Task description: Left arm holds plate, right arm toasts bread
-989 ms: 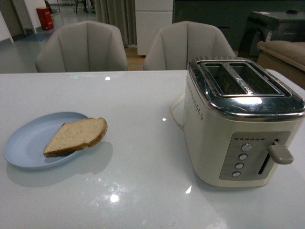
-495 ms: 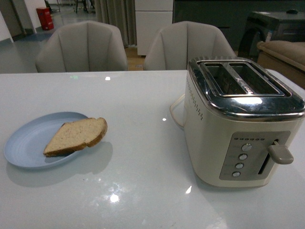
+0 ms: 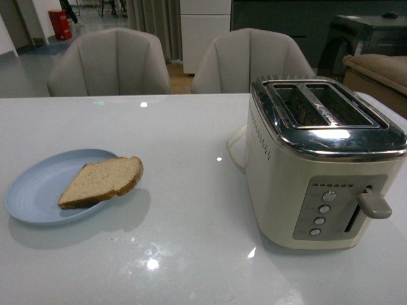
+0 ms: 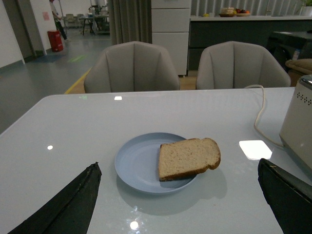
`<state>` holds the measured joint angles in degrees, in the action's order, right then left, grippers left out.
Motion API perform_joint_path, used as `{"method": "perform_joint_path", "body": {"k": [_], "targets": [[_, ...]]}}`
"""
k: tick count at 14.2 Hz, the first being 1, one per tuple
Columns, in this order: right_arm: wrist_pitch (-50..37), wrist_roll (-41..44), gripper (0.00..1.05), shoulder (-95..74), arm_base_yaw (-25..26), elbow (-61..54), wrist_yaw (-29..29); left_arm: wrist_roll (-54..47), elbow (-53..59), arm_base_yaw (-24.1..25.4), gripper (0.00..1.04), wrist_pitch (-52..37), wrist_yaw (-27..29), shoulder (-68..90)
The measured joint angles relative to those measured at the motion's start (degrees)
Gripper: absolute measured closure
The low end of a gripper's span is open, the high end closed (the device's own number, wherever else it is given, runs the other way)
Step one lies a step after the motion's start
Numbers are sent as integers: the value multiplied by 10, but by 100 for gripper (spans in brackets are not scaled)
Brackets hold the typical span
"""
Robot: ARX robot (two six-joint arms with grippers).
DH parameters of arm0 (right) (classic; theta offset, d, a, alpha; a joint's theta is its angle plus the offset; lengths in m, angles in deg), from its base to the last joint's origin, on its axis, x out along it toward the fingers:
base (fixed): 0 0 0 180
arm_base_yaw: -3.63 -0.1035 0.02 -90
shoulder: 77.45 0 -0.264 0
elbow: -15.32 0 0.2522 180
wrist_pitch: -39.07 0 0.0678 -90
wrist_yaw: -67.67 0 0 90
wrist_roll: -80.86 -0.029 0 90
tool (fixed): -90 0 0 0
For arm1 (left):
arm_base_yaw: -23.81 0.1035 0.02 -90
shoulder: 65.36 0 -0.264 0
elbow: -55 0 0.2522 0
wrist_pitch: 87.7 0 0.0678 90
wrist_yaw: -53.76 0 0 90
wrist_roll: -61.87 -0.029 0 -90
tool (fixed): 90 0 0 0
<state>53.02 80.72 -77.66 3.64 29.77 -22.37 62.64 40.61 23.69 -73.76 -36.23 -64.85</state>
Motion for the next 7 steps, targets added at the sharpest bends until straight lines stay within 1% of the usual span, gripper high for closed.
{"method": "perform_joint_path", "body": {"k": [7], "targets": [[0, 0, 6, 0, 0, 0, 0, 0, 0, 0, 7, 0, 0, 0]]}}
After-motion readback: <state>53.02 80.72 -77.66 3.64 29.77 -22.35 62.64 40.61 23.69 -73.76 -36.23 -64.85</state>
